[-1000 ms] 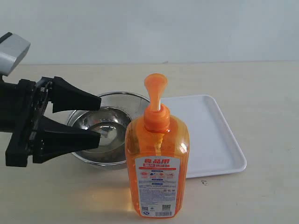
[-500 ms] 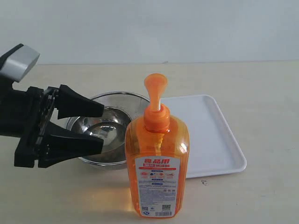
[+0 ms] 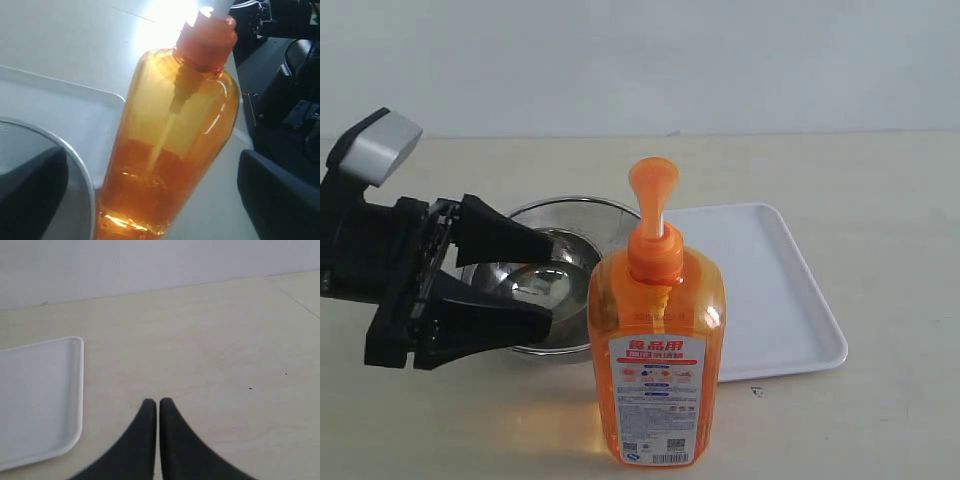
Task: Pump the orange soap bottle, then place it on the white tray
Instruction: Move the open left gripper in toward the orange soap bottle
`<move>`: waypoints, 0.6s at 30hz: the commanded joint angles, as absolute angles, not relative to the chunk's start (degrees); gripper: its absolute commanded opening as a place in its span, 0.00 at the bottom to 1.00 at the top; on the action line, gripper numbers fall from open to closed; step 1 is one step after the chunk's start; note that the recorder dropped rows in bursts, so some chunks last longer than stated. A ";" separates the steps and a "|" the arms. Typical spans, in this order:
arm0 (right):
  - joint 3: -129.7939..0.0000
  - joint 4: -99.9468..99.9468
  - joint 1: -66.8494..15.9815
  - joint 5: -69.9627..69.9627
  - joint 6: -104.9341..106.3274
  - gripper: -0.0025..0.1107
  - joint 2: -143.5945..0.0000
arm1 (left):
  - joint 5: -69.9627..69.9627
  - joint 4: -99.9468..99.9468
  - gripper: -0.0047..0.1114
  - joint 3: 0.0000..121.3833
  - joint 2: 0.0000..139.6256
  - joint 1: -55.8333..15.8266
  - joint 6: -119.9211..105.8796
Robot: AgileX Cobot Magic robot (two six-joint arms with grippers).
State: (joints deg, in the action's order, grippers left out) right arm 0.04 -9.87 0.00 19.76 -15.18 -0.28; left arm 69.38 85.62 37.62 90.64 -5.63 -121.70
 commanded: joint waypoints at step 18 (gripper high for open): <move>0.00 -9.86 0.16 19.17 -15.11 0.02 0.00 | 69.27 85.85 0.77 37.81 90.72 -8.55 -122.15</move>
